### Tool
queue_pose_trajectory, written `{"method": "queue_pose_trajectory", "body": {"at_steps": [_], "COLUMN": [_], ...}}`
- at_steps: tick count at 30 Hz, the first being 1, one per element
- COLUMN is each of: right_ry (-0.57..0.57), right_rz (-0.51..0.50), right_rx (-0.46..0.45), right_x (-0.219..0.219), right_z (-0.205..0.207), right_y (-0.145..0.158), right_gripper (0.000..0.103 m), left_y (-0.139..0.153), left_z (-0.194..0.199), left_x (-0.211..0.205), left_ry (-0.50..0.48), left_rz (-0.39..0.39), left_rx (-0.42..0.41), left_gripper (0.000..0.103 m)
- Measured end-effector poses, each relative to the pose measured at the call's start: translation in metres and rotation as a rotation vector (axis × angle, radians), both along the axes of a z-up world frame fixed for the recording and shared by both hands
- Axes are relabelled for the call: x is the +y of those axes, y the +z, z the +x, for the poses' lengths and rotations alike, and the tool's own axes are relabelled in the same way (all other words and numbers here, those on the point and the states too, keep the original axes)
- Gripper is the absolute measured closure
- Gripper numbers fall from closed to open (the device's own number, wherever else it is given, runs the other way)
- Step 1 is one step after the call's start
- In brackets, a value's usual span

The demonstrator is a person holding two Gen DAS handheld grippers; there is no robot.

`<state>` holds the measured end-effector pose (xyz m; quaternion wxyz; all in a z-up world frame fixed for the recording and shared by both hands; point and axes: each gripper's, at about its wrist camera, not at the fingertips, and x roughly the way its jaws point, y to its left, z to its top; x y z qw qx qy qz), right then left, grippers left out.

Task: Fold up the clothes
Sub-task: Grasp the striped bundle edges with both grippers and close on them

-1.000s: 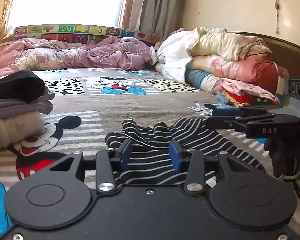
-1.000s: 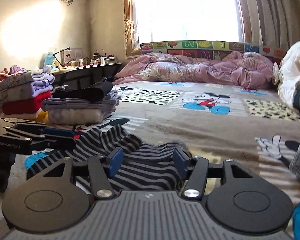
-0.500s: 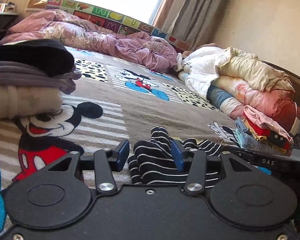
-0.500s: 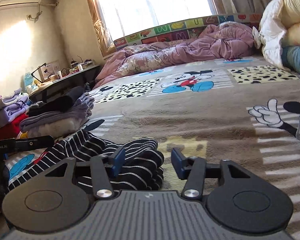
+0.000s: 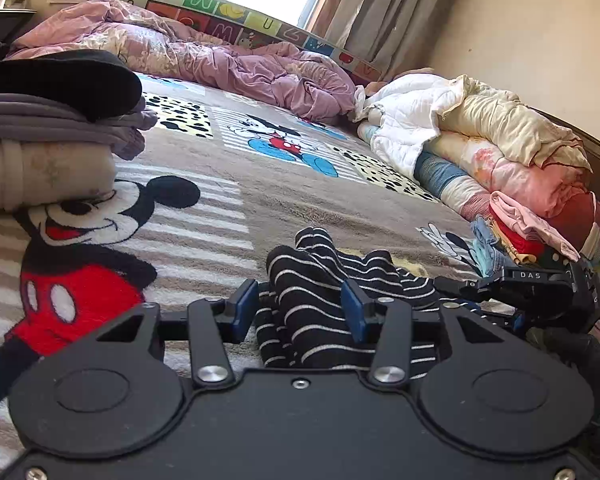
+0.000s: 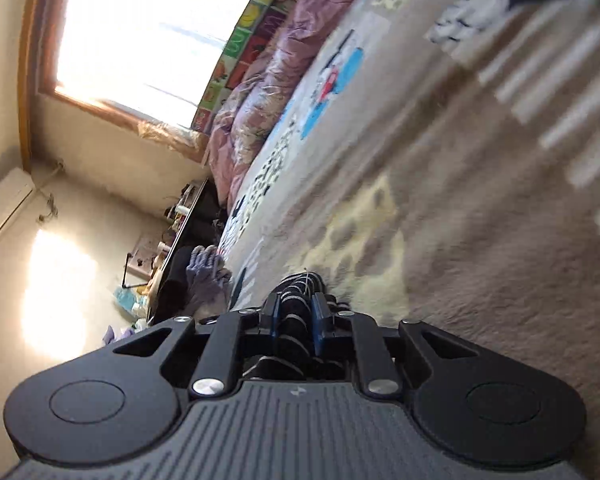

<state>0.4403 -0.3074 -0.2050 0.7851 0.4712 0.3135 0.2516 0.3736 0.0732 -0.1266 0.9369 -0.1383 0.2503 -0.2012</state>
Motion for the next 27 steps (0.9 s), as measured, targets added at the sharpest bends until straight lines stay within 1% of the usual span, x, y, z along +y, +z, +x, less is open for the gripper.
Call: {"method": "queue_pose_trajectory", "body": {"at_steps": [1, 2, 3, 4, 5, 6, 7, 8, 9, 10, 12, 14, 17, 18, 20, 22, 23, 27], "right_ry": [-0.006, -0.007, -0.017, -0.027, -0.039, -0.058, -0.078, -0.099, -0.116, -0.127, -0.112, -0.065, 0.072, 0.11, 0.162, 0.194, 0.198, 0.198], "right_rz": [0.02, 0.007, -0.002, -0.012, -0.02, -0.027, -0.049, -0.075, -0.127, -0.182, -0.262, -0.324, -0.402, -0.441, -0.546, -0.633, -0.649, -0.669], "right_rx": [0.016, 0.001, -0.016, -0.032, -0.049, -0.073, -0.101, -0.13, -0.168, -0.214, -0.302, -0.374, -0.435, -0.45, -0.474, -0.481, -0.472, -0.452], "right_x": [-0.001, 0.0, 0.001, 0.001, 0.001, -0.001, -0.002, -0.004, -0.004, -0.004, 0.002, 0.009, 0.025, 0.033, 0.051, 0.065, 0.067, 0.07], "right_z": [0.002, 0.001, -0.001, -0.003, -0.006, -0.009, -0.011, -0.014, -0.017, -0.022, -0.03, -0.035, -0.043, -0.045, -0.048, -0.051, -0.051, -0.05], "right_y": [-0.005, -0.002, 0.001, 0.004, 0.007, 0.012, 0.018, 0.024, 0.032, 0.04, 0.054, 0.067, 0.076, 0.077, 0.079, 0.078, 0.074, 0.067], "right_gripper": [0.088, 0.086, 0.081, 0.075, 0.061, 0.056, 0.053, 0.053, 0.053, 0.054, 0.055, 0.059, 0.06, 0.06, 0.059, 0.059, 0.059, 0.061], "left_y": [0.0, -0.001, -0.001, 0.0, 0.0, 0.001, 0.002, 0.003, 0.004, 0.006, 0.01, 0.014, 0.02, 0.022, 0.018, 0.011, 0.007, 0.0], "left_z": [0.0, 0.0, -0.001, -0.001, -0.001, -0.002, -0.003, -0.003, -0.004, -0.006, -0.009, -0.012, -0.017, -0.018, -0.02, -0.018, -0.016, -0.013], "left_x": [-0.001, -0.001, -0.001, 0.0, 0.001, 0.002, 0.004, 0.007, 0.009, 0.008, 0.006, 0.003, 0.0, -0.002, -0.011, -0.018, -0.021, -0.025], "left_ry": [-0.002, -0.004, -0.008, -0.009, -0.007, -0.004, 0.006, 0.016, 0.024, 0.004, -0.037, -0.077, -0.138, -0.158, -0.181, -0.169, -0.164, -0.163], "left_rz": [0.003, 0.005, 0.004, 0.002, -0.003, -0.008, -0.016, -0.024, -0.032, -0.028, -0.021, -0.014, -0.003, 0.002, 0.08, 0.131, 0.163, 0.2], "left_rx": [0.001, 0.002, 0.0, -0.001, -0.003, -0.005, -0.01, -0.016, -0.021, -0.031, -0.051, -0.071, -0.101, -0.111, -0.101, -0.078, -0.068, -0.059], "left_gripper": [0.059, 0.059, 0.059, 0.059, 0.059, 0.059, 0.059, 0.059, 0.059, 0.059, 0.059, 0.059, 0.059, 0.059, 0.059, 0.059, 0.059, 0.058]}}
